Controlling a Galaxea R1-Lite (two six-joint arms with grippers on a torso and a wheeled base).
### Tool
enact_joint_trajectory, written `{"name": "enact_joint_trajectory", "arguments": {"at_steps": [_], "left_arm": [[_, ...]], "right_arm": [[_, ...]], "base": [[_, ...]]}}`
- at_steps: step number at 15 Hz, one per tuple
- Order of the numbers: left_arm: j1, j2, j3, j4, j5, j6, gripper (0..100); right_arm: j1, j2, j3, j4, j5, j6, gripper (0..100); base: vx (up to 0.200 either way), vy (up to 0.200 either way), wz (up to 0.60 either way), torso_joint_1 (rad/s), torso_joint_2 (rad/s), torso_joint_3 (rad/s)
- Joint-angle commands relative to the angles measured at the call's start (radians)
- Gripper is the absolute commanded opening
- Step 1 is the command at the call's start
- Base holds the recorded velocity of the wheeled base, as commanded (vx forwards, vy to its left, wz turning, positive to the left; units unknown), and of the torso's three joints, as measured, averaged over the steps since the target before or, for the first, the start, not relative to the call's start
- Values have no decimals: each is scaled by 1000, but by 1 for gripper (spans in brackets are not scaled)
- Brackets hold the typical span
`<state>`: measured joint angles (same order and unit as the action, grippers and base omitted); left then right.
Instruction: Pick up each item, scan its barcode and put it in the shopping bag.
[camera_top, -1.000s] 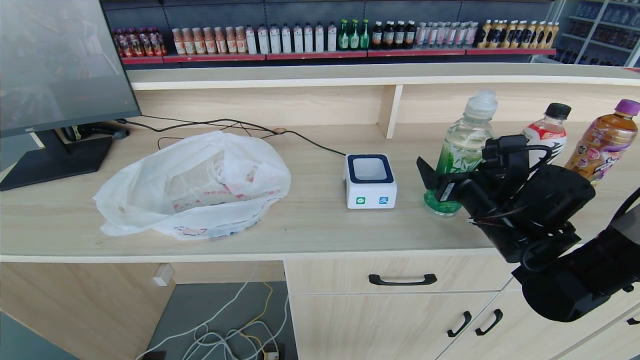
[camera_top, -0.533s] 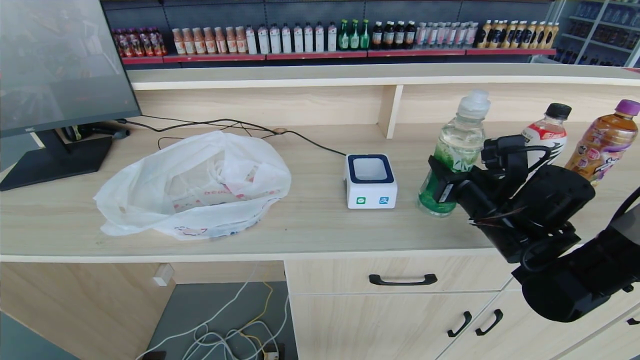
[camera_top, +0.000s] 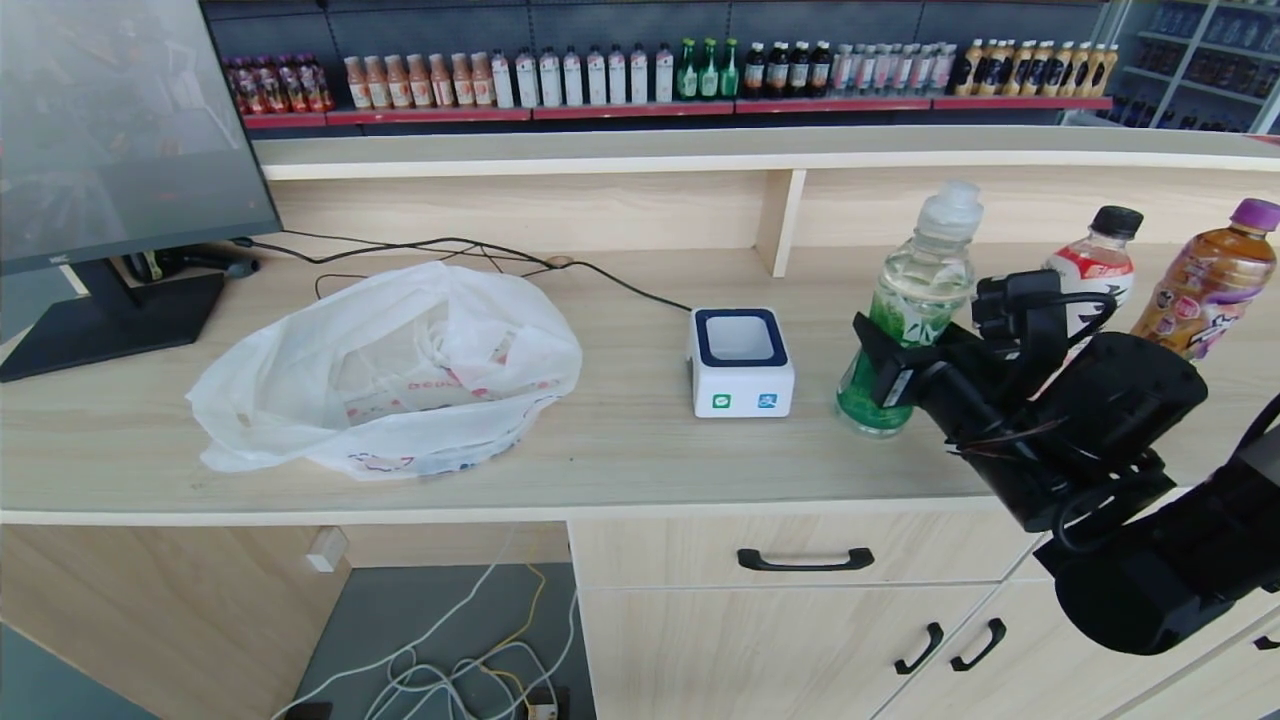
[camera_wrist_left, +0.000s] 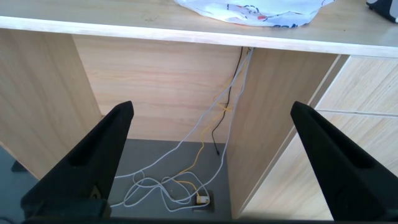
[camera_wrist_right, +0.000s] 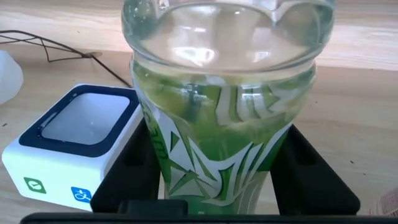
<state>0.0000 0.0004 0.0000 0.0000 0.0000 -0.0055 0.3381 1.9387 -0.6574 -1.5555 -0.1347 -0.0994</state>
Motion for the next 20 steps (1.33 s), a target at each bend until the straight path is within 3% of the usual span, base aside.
{"name": "enact_joint_trajectory", "arguments": {"at_steps": [1,20], "left_arm": [[0,0,0,0,0,-1,100],[0,0,0,0,0,-1,100]], "right_arm": [[7,-26,13,-5,0,0,0],[208,-353,223,-15,0,56,0]], "base": [[0,0,0,0,0,0],[0,0,0,0,0,0]]}}
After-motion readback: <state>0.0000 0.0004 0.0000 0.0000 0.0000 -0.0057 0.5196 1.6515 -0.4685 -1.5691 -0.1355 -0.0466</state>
